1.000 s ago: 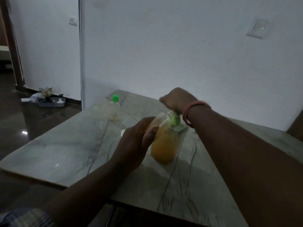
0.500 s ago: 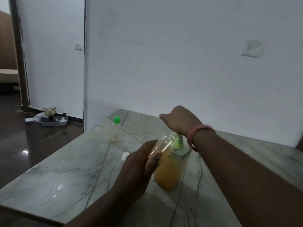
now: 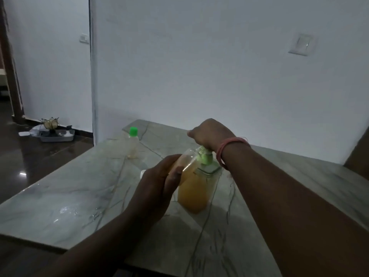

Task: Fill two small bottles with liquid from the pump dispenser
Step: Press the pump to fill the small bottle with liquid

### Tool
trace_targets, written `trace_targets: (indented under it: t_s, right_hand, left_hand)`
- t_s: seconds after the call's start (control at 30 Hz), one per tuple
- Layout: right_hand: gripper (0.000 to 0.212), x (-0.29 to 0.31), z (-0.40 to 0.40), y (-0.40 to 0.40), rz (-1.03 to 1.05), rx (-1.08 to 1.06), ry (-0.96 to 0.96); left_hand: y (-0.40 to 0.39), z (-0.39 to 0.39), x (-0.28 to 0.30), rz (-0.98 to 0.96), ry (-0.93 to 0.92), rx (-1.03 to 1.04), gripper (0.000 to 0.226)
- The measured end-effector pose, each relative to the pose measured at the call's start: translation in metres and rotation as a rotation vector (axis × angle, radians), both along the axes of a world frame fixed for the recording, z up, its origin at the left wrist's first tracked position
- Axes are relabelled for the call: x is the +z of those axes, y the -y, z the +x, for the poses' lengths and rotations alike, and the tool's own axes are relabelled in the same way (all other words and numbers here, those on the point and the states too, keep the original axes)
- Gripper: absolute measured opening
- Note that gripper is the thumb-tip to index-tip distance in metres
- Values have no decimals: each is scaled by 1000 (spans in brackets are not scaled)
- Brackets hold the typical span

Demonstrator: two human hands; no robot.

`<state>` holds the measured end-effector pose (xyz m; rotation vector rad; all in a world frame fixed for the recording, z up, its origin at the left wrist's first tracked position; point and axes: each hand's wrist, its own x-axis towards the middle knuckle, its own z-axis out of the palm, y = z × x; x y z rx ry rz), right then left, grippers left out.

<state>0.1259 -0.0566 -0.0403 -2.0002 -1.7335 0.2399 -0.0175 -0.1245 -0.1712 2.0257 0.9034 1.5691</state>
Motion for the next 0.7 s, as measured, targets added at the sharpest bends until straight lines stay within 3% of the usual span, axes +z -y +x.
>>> trace_targets:
  t_s: [0.27, 0.57, 0.7]
  right_hand:
    - [32, 6, -1, 3, 87, 31, 27]
    - [28, 13, -5, 5, 22, 52, 98]
    - [26, 4, -3, 2, 60, 17, 28]
  left_hand:
    - [3, -1, 2, 15, -34, 32, 41]
    - [5, 1, 5, 6, -25, 15, 52]
    - [1, 0, 2, 26, -43, 34, 48]
